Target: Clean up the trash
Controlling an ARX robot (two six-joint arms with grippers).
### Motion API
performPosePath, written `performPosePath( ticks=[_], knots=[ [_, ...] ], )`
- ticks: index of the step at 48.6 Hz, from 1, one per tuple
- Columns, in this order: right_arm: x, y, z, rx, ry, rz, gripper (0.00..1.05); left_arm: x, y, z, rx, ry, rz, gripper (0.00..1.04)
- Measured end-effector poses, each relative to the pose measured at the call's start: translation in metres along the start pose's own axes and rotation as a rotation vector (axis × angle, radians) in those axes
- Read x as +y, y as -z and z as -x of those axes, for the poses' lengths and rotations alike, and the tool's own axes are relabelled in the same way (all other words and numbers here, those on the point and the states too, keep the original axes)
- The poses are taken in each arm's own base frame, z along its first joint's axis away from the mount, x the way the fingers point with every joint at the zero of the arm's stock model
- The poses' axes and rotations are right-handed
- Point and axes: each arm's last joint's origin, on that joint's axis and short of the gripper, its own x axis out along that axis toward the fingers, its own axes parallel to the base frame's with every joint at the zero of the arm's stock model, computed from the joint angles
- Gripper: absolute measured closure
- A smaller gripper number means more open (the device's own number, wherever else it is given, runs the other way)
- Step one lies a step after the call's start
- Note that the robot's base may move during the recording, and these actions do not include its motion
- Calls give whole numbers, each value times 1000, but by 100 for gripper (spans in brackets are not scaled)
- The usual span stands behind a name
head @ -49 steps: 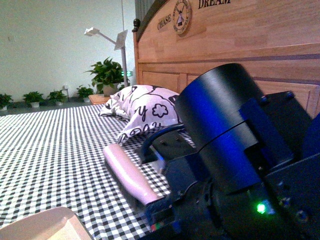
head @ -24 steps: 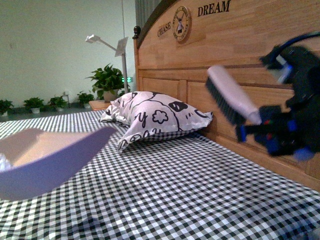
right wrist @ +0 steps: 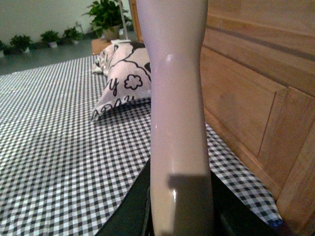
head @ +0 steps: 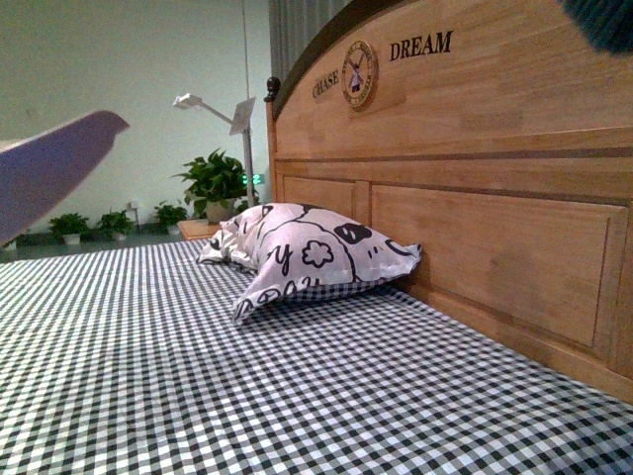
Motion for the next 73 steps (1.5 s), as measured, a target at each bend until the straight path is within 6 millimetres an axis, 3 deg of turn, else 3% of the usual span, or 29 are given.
performPosePath(
  ticks=[16,30,73],
  knots=[
    [-10,-17,46,-91,-6,-21,85,2,-8,36,-56,-91,15,77],
    [-10,-13,65,-97,-32,-20,85,1,-7,54,-76,-68,35,77],
    [-10,-12,66,-95,-26,-21,85,1,-8,54,-79,-62,59,77]
  ],
)
